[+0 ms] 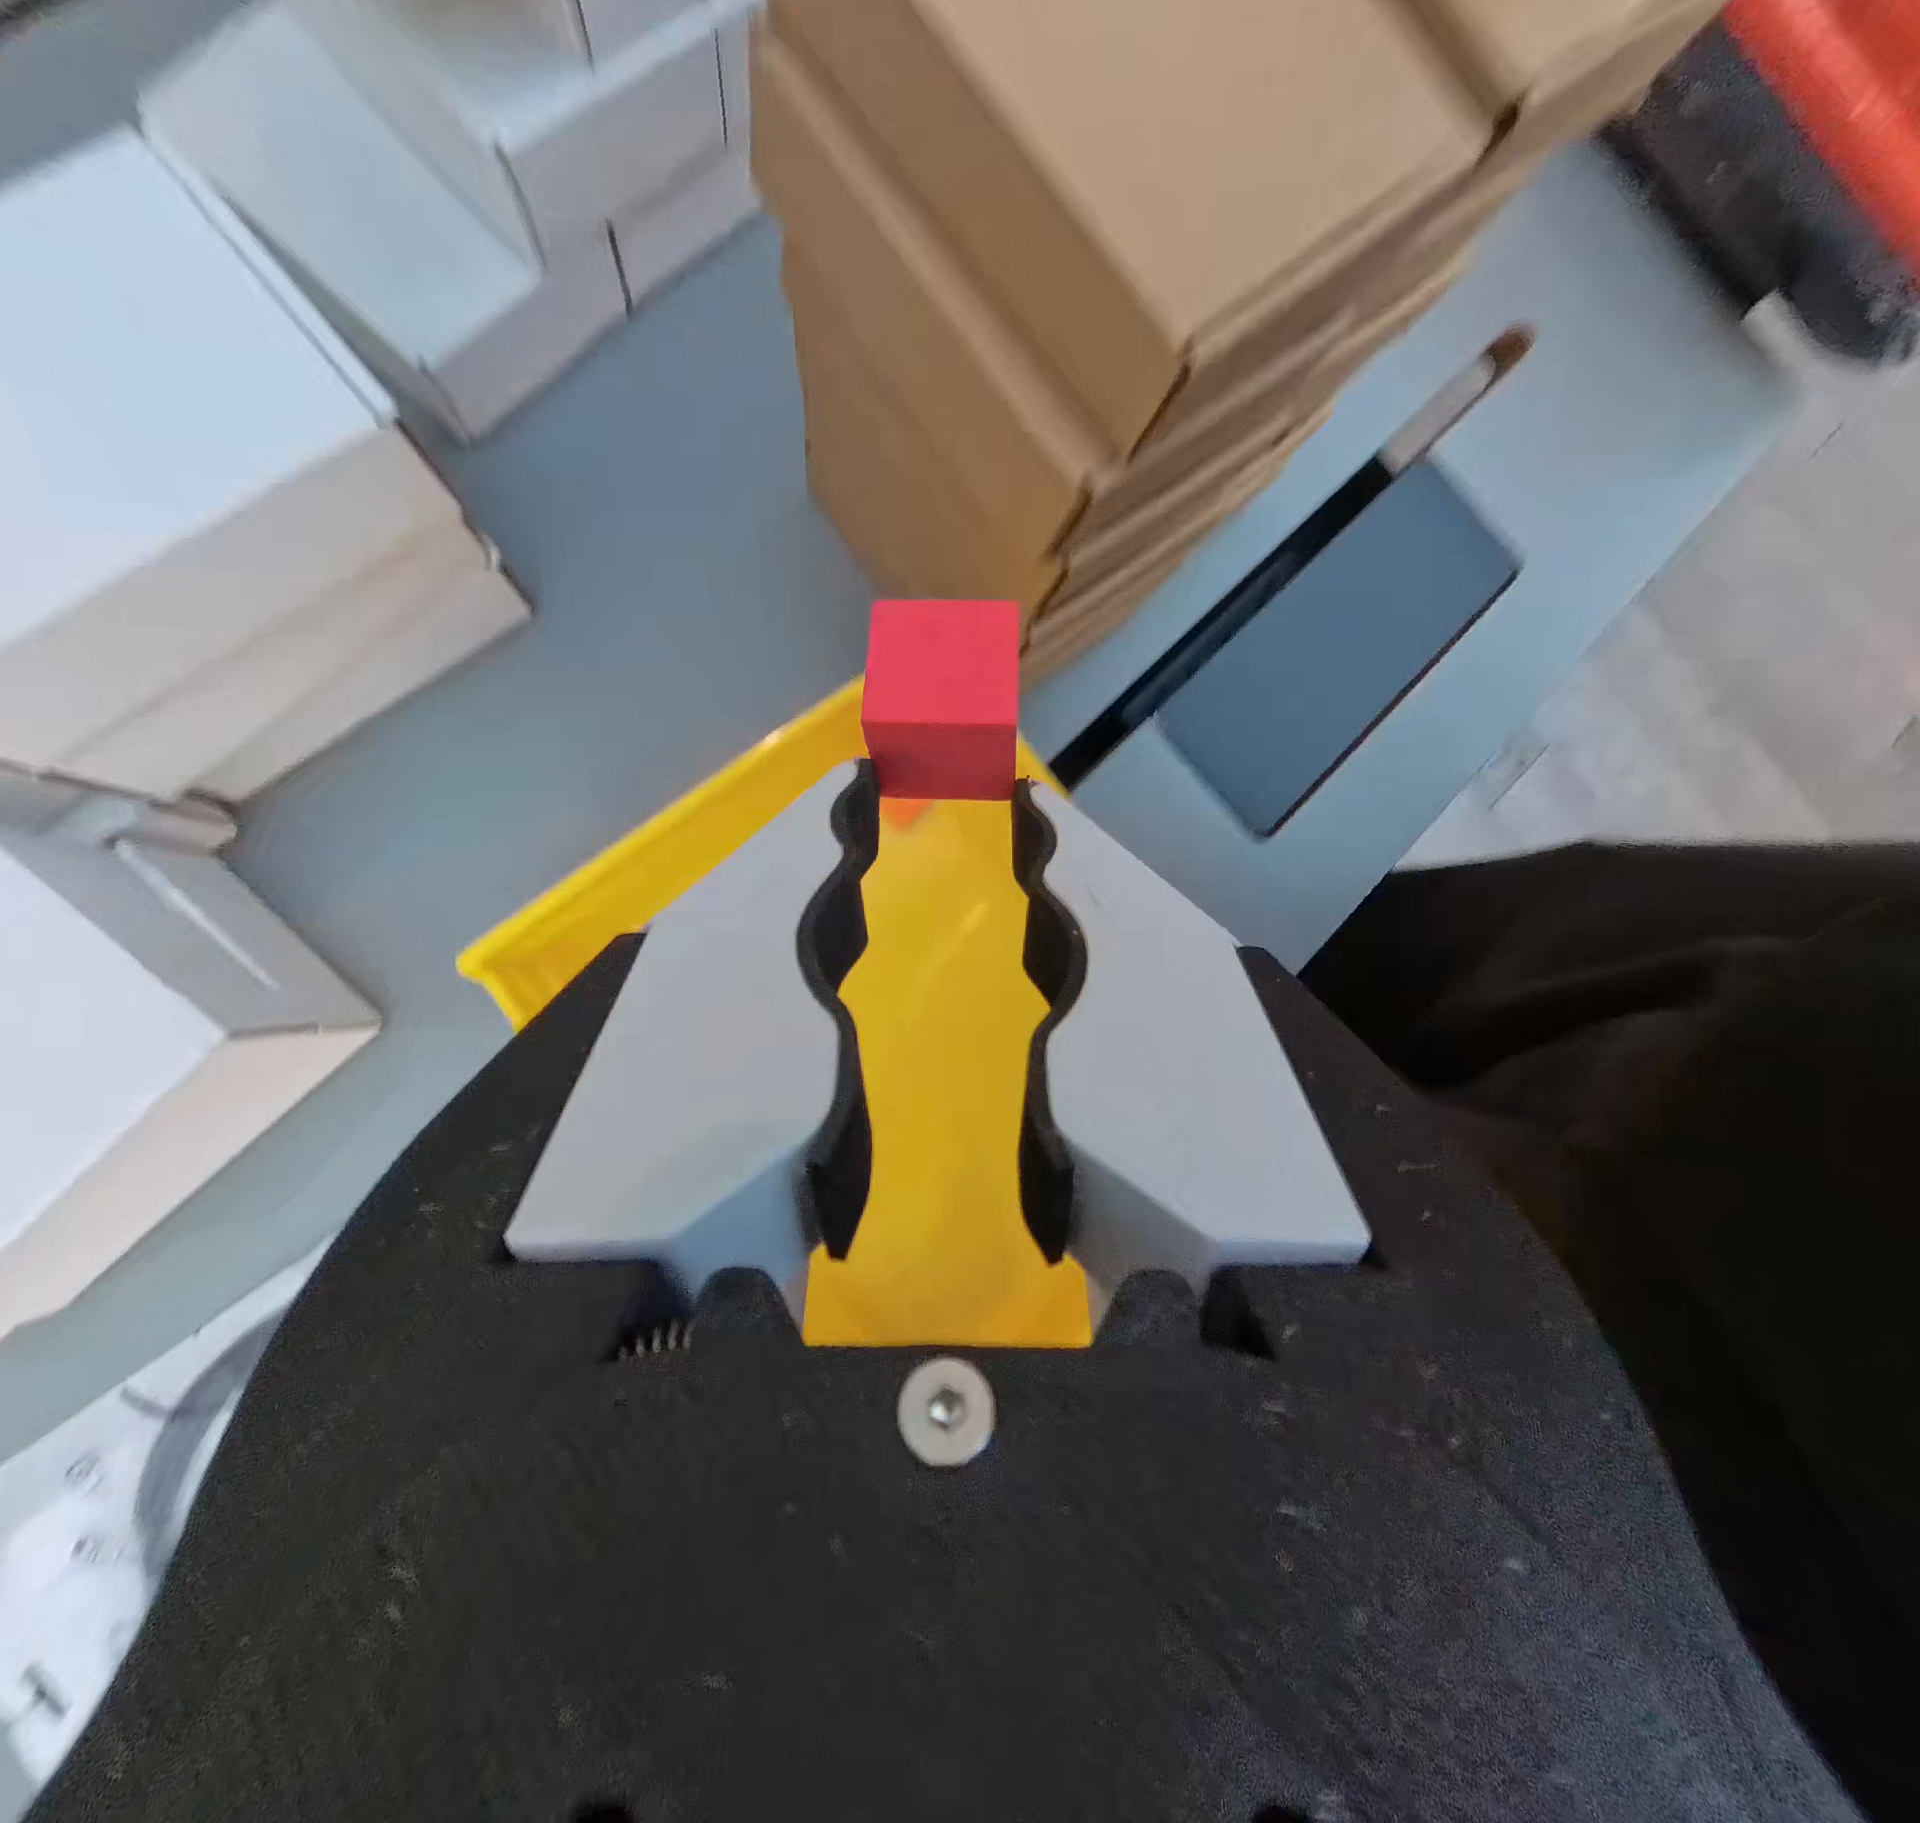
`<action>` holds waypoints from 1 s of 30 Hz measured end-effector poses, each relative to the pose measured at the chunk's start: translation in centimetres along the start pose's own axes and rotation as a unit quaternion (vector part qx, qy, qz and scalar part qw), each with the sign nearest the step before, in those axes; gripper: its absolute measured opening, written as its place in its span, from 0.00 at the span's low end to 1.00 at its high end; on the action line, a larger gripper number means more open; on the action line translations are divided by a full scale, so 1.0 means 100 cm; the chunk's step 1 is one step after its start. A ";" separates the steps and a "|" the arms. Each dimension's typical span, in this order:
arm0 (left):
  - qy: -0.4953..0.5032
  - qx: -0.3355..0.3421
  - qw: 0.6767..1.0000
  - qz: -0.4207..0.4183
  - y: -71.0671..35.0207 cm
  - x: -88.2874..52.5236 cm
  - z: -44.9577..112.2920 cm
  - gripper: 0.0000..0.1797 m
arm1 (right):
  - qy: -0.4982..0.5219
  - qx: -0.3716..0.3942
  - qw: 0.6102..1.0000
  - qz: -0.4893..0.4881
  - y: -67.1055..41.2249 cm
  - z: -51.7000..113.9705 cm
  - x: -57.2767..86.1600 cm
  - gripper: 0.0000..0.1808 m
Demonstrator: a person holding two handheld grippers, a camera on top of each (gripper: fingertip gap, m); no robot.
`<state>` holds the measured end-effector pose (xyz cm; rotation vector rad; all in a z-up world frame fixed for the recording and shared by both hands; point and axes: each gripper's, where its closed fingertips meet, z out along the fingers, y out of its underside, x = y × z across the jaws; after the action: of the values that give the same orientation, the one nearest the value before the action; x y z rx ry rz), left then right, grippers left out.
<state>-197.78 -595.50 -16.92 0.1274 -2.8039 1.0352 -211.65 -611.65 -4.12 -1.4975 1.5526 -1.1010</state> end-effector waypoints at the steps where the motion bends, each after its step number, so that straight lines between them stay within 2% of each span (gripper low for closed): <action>1: 0.014 0.036 0.999 -0.006 -0.024 0.007 -0.007 0.12 | 0.026 0.003 1.000 0.015 -0.005 -0.008 0.023 0.15; 5: 0.085 0.127 0.988 -0.009 -0.097 0.041 -0.010 0.12 | 0.021 -0.059 0.994 0.087 0.024 -0.002 0.072 0.15; 10: 0.175 0.179 0.968 -0.006 -0.164 0.092 0.003 0.12 | 0.005 -0.052 0.994 0.094 0.028 0.012 0.080 0.15; 19: 0.197 0.172 0.964 0.037 -0.216 0.136 0.036 0.12 | -0.014 -0.012 0.996 0.088 0.032 0.025 0.084 0.15; 30: 0.197 0.163 0.967 0.016 -0.233 0.150 0.062 0.12 | -0.055 0.055 0.992 0.096 0.032 0.027 0.083 0.15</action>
<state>-210.16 -617.61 -4.16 -0.0808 -2.2751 1.3536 -211.17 -620.30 -7.49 -1.2835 1.4994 -0.9604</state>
